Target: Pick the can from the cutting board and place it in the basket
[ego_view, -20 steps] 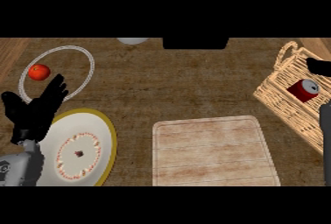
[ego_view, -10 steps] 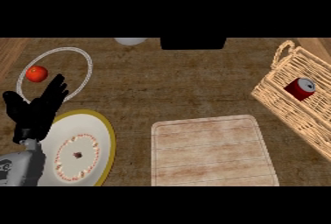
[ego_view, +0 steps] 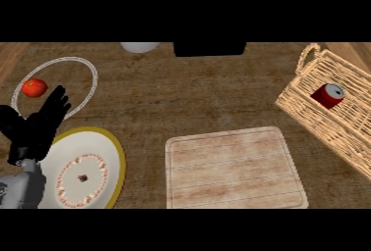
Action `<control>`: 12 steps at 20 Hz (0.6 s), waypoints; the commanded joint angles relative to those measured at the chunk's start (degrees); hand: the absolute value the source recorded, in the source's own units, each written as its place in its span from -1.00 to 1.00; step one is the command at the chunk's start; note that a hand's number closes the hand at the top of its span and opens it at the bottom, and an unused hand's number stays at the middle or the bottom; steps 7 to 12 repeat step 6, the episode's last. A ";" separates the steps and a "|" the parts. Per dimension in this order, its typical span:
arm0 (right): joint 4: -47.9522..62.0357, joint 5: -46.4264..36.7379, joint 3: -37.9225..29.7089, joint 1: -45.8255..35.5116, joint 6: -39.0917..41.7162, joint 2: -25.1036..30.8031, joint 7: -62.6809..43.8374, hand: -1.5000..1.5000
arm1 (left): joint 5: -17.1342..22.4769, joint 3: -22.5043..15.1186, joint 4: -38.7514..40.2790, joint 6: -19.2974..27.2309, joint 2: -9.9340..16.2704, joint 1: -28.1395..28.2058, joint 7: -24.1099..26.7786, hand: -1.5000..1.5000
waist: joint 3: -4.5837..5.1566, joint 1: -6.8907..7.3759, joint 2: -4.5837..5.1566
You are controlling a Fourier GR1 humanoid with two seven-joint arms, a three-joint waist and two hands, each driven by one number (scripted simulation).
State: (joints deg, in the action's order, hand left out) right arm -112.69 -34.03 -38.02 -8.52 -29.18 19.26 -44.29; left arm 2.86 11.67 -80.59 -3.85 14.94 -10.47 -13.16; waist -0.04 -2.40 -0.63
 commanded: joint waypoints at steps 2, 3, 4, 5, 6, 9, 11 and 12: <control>-11.21 14.27 -6.80 16.20 8.81 -2.10 3.31 -1.00 | 0.38 0.33 -1.89 -0.72 0.59 1.81 -0.19 0.00 | -0.02 0.04 -0.02; -12.61 20.09 -10.85 16.90 12.24 1.05 1.96 -1.00 | 0.31 0.50 0.88 0.11 -0.62 1.05 1.08 0.00 | 0.01 -1.02 -0.12; -13.83 22.71 -10.86 20.13 11.02 -4.25 6.45 -1.00 | -0.06 0.13 -0.72 0.29 -0.39 1.23 0.10 0.00 | -0.04 -0.24 -0.01; -13.04 26.12 -13.70 22.10 14.08 -2.16 7.27 -1.00 | 1.21 0.46 -2.74 -2.82 1.56 3.24 0.33 0.00 | -0.05 -0.07 -0.12; -13.21 28.59 -16.00 23.82 14.45 -3.62 10.02 -1.00 | 0.19 0.56 -0.41 -0.16 0.25 0.61 -0.16 0.00 | -0.02 0.26 0.18; -13.21 28.59 -16.00 23.82 14.45 -3.62 10.02 -1.00 | 0.19 0.56 -0.41 -0.16 0.25 0.61 -0.16 0.00 | -0.02 0.26 0.18; -13.21 28.59 -16.00 23.82 14.45 -3.62 10.02 -1.00 | 0.19 0.56 -0.41 -0.16 0.25 0.61 -0.16 0.00 | -0.02 0.26 0.18; -13.21 28.59 -16.00 23.82 14.45 -3.62 10.02 -1.00 | 0.19 0.56 -0.41 -0.16 0.25 0.61 -0.16 0.00 | -0.02 0.26 0.18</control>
